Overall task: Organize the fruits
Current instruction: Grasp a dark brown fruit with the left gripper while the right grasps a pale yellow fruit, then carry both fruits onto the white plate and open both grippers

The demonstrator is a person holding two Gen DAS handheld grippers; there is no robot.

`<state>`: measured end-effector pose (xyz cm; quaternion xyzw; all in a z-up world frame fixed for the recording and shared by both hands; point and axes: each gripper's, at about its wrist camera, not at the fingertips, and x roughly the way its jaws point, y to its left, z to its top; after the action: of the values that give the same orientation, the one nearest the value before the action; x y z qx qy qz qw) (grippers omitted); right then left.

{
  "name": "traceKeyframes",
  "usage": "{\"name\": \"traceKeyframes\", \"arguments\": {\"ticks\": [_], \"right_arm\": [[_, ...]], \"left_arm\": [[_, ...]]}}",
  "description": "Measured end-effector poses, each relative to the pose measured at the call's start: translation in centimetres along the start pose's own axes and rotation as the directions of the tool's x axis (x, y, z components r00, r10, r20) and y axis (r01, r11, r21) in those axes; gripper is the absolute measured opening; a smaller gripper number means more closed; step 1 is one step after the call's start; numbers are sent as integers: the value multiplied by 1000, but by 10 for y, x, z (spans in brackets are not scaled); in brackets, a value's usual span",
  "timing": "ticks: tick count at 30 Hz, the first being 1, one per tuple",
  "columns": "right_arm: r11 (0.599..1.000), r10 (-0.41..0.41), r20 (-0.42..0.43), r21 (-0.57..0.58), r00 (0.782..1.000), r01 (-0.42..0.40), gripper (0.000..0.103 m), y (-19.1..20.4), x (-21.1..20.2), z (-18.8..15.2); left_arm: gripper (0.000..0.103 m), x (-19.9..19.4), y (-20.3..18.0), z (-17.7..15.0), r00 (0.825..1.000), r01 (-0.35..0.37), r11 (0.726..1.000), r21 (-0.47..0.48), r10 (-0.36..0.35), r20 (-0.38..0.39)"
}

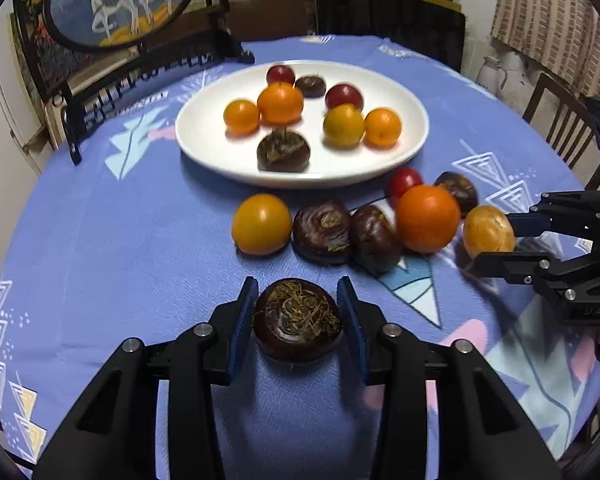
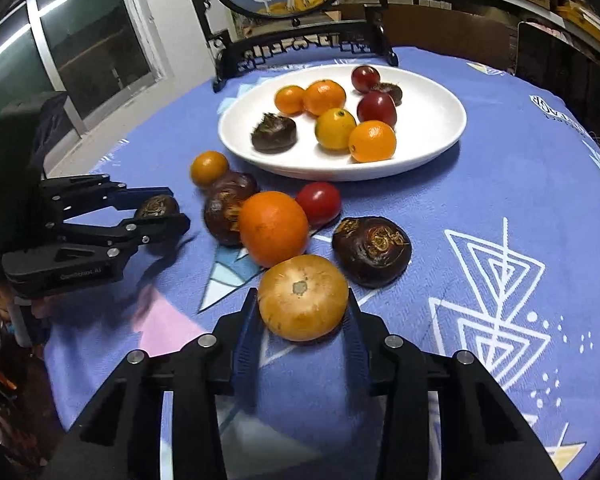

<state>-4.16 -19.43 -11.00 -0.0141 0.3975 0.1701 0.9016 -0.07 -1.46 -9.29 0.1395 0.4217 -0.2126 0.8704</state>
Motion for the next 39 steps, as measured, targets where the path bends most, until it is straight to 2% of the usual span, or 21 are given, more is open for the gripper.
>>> {"name": "traceKeyframes", "arguments": {"ticks": [5, 9, 14, 17, 28, 33, 36, 39], "right_arm": [[999, -11, 91, -35, 996, 14, 41, 7, -35, 6], [999, -10, 171, -39, 985, 17, 41, 6, -59, 29], [998, -25, 298, -51, 954, 42, 41, 5, -85, 69], [998, -18, 349, -56, 937, 40, 41, 4, -91, 90], [1000, 24, 385, -20, 923, -17, 41, -18, -60, 157], [1000, 14, 387, 14, 922, -21, 41, -32, -39, 170], [999, 17, 374, 33, 927, -32, 41, -40, -24, 166], [998, 13, 345, 60, 939, -36, 41, -53, -7, 163]], "left_arm": [[40, -25, -3, 19, 997, -13, 1000, 10, 12, 76], [40, -43, 2, 52, 984, -68, 997, -20, 71, 161], [40, -50, 6, 88, 959, -149, 988, -42, 155, 238], [40, -46, 6, 102, 950, -172, 984, -41, 177, 257], [40, 2, 34, 157, 944, -210, 969, -127, 235, 232], [40, 26, 39, 159, 952, -196, 969, -150, 225, 208], [40, 40, 42, 153, 959, -179, 971, -160, 208, 190], [40, 54, 43, 149, 963, -195, 970, -146, 218, 160]]}}
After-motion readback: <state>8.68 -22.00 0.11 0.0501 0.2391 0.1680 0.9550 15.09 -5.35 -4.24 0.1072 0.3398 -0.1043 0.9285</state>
